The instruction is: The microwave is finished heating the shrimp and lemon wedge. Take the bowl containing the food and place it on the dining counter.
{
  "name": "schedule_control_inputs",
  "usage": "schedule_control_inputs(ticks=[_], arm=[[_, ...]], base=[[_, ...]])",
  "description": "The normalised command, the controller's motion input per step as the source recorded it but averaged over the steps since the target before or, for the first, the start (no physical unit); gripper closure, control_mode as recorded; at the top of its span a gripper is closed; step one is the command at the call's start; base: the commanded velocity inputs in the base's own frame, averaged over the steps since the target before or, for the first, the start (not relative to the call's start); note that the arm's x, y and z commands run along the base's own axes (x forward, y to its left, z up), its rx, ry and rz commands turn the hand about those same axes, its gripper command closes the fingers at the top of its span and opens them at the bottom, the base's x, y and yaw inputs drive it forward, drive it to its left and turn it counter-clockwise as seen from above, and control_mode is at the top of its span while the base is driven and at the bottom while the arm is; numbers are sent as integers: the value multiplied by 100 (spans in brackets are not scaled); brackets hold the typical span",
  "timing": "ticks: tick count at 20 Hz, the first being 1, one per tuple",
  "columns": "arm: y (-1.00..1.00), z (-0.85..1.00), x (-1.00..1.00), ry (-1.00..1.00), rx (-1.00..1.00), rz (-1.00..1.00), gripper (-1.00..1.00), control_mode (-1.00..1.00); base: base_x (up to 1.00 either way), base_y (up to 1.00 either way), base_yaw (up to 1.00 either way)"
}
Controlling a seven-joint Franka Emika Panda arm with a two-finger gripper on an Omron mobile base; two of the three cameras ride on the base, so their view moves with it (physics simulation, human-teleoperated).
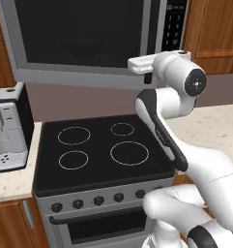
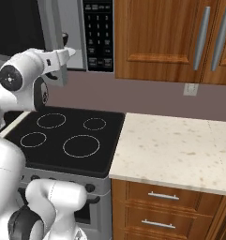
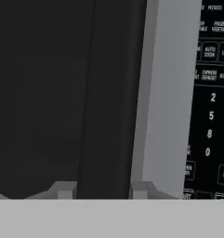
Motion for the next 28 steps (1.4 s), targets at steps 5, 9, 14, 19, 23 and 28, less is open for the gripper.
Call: schedule_control_inputs(ticks=[5,9,14,19,23,28], arm=[[44,36,-100,1,-2,-9,100,-100],[52,38,-100,1,-4,-10,100,-100],[57,28,-100,0,-6,-9,-100,-100],[40,1,-100,11,-7,-1,-100,-100],[0,-12,-100,0,-3,12,-100,-100],[-3,-35,-100,0,-1,9,-100,-100]], base=[[0,0,0],[0,0,0],[0,0,0],[0,0,0],[0,0,0],[0,0,0]])
